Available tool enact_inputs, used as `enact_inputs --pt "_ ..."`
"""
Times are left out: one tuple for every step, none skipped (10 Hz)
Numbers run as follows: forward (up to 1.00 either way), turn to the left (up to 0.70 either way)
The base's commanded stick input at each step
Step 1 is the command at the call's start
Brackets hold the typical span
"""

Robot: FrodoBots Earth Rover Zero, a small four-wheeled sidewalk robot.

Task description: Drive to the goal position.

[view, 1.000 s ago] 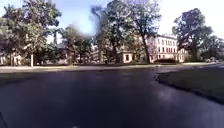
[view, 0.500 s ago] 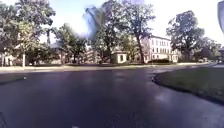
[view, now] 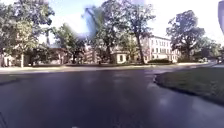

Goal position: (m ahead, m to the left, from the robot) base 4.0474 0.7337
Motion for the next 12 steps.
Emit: enact_inputs --pt "0.5 0.0" --pt "0.5 0.0" --pt "0.5 0.0" --pt "0.5 0.0" --pt "0.5 0.0" --pt "0.5 0.0" --pt "0.5 0.0" --pt "0.5 0.0" --pt "0.5 0.0" --pt "0.5 0.0" --pt "0.5 0.0" --pt "0.5 0.0"
